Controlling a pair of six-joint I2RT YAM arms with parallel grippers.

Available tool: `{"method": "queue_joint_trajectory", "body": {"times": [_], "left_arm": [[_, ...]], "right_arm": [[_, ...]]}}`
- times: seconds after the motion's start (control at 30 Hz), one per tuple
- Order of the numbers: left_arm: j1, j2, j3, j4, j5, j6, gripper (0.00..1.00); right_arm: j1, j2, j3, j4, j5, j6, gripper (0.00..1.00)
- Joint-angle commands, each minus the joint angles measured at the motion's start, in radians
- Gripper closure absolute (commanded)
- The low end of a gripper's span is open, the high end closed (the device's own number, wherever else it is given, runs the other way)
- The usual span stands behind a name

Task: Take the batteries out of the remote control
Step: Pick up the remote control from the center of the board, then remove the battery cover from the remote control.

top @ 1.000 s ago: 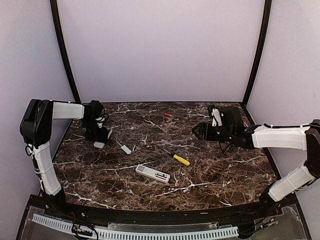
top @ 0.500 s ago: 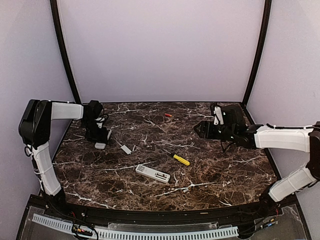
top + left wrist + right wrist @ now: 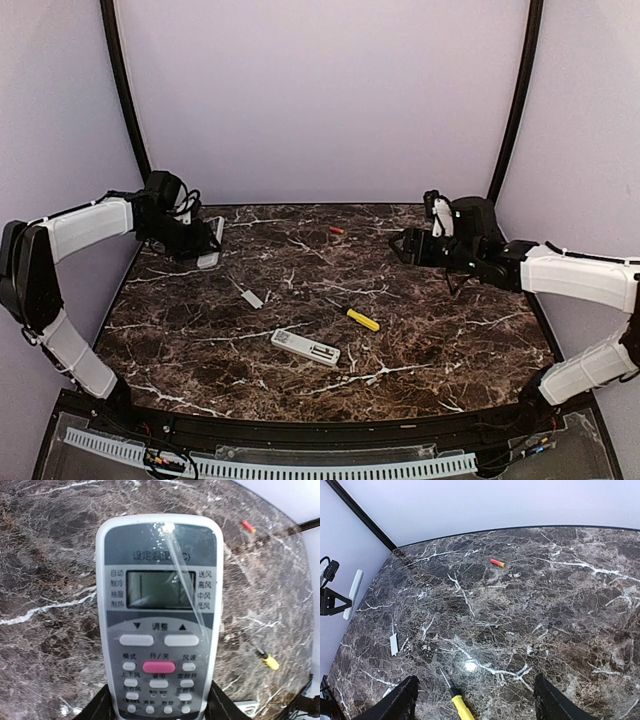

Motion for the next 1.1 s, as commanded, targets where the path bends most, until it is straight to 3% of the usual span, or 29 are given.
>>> {"method": "queue_joint_trajectory", "body": {"times": [0.0,0.17,0.47,1.07], "left_arm": [[-0.007,-0.127,-0.084,0.167,0.211,-0.176,0.55],[-0.032,-0.251,-0.228,0.485,0.315,-0.433,0.55],[-0.194,-0.323,-0.377,0.857,0.246,-0.772,0.56],[-0.37,-0.266,-0.382,0.982,0.221,-0.88,0.57]], "right_arm": [[0.056,-0.01,0.076,0.003,-0.014,-0.045,0.23],[0.163,0.026,0.155,-0.008,0.05,-0.09,0.22],[0.326,0.159,0.295,0.056,0.027,-0.166,0.22],[0.472,0.429,0.524,0.128,0.026,-0.294,0.33]]}}
